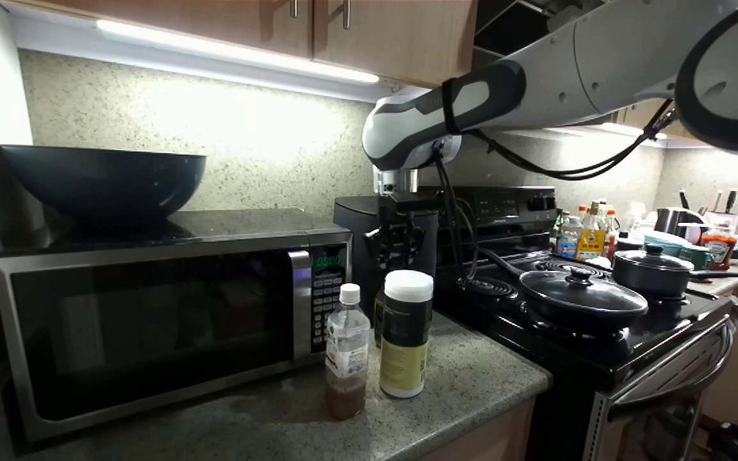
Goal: Move the glass bottle backwards and move the container on the right to the right then move the glass bottle forwards.
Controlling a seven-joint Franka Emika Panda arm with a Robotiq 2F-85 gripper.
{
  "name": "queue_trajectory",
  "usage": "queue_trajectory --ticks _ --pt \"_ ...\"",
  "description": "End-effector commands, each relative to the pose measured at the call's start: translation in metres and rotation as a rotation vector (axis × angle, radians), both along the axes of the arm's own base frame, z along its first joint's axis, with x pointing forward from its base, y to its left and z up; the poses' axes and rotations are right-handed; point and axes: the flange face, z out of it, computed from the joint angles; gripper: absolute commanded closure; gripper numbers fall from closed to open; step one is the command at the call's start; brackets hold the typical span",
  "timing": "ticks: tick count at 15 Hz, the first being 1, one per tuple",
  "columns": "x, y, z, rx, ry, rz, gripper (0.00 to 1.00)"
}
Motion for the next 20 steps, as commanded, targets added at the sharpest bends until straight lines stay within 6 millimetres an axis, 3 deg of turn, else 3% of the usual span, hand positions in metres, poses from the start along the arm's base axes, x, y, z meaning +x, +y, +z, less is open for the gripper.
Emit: queue_trajectory --ticks 1,4,6,14,20 --pt "0.008 -0.003 0.013 -0.037 -0.014 0.033 0.25" --pt "0.012 -0.004 0.022 -0.04 -0.039 0.037 0.05" --pt "0.012 -0.004 0.029 -0.041 -0.054 0.031 0.0" --pt "-0.014 0.004 0.084 -0.154 -0.116 -0.057 0.0" --pt "-0.055 0.012 0.127 -0.117 -0.15 -0.125 0.0"
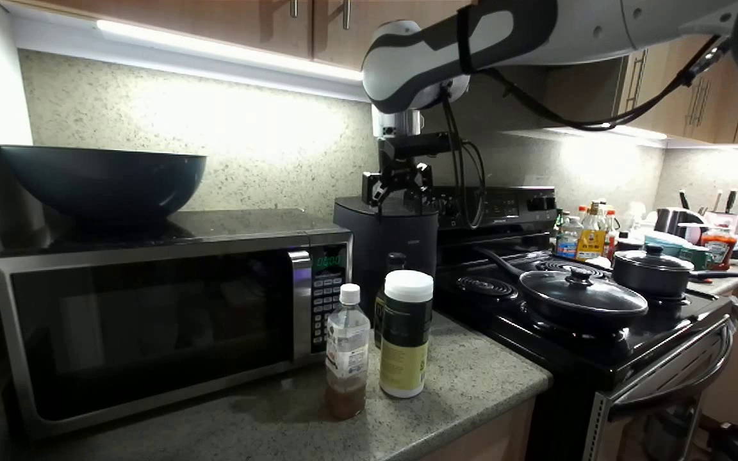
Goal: Move the glass bottle backwards and move the container on the right to the right then move the glass bottle forwards.
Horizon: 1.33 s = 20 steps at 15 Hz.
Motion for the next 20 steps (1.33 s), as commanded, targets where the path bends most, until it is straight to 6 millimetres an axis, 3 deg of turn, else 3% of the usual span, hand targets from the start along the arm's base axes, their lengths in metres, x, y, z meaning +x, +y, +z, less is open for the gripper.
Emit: queue_trajectory --ticks 1,2,7,14,19,20 --pt "-0.04 -0.007 0.018 0.02 -0.018 -0.091 0.0" --pt "-0.014 0.0 0.012 0.009 -0.006 -0.037 0.0" --pt "-0.032 -0.007 0.021 0.016 -0.002 -0.069 0.0" --pt "-0.065 0.027 -0.004 0.084 0.095 0.067 0.0" --pt "-0.101 0.028 -0.019 0.068 0.132 0.051 0.0" --pt "-0.076 0.036 -0.021 0.051 0.137 0.051 0.0"
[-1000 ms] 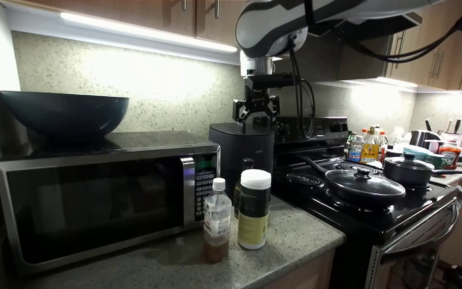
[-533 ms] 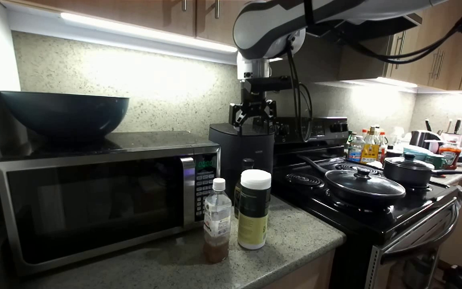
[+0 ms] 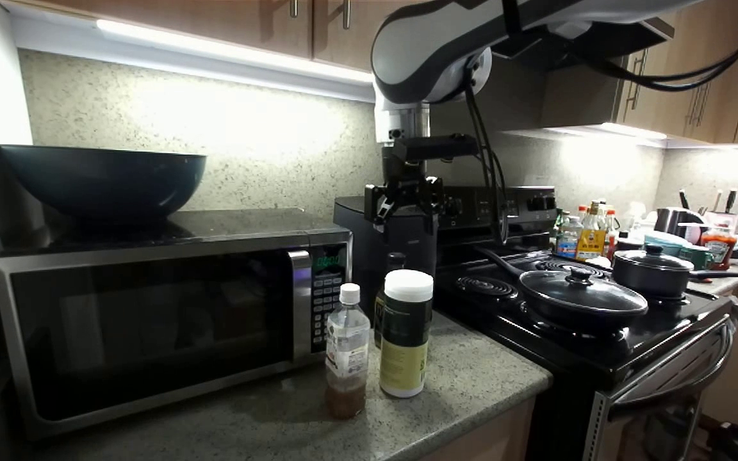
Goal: Move the glass bottle backwards and move the container on the right to the right then move the glass bottle forwards.
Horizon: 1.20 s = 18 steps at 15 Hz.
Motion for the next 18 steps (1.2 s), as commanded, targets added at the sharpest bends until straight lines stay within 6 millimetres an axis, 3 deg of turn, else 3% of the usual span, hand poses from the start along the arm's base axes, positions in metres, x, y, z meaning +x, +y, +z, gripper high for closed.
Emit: queue_trajectory --ticks 1,6,12,18 --pt "-0.003 0.0 0.001 -0.001 0.005 0.001 0.0" --pt "0.0 0.001 0.0 0.0 0.003 0.002 0.0" --pt "-0.028 0.008 -0.026 0.002 0.154 0.009 0.0" --pt "-0.027 0.004 -0.05 0.01 0.168 0.005 0.0"
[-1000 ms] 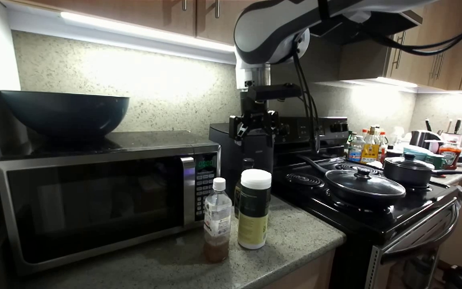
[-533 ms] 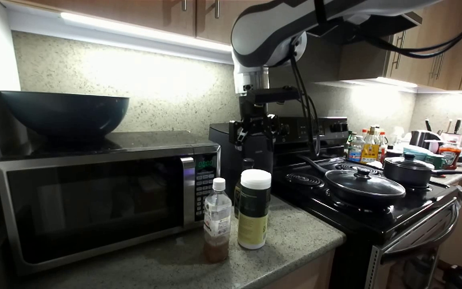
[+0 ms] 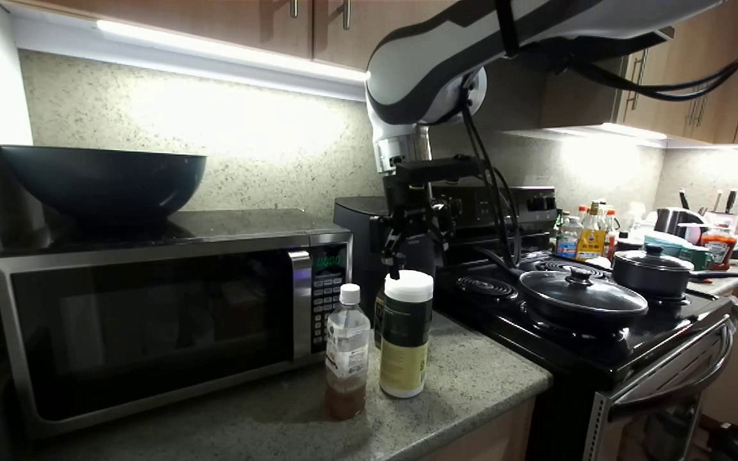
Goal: Move the glass bottle backwards and move the container on the right to the right then move the glass bottle forwards.
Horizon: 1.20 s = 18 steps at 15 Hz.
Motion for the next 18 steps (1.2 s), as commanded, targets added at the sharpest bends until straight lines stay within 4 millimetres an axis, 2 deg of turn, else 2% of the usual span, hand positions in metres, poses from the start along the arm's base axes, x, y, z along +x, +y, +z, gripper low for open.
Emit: queue_trajectory --ticks 1,2,5,12,18 --pt "0.0 -0.009 -0.009 -0.004 -0.02 -0.011 0.0" --pt "0.001 -0.003 -0.004 -0.001 -0.002 -0.003 0.0" --pt "0.003 -0.006 -0.008 -0.001 -0.003 -0.009 0.0" --pt "0.023 -0.005 -0.025 0.011 -0.02 0.042 0.0" --pt "0.031 -0.009 -0.026 0.025 -0.033 0.074 0.0"
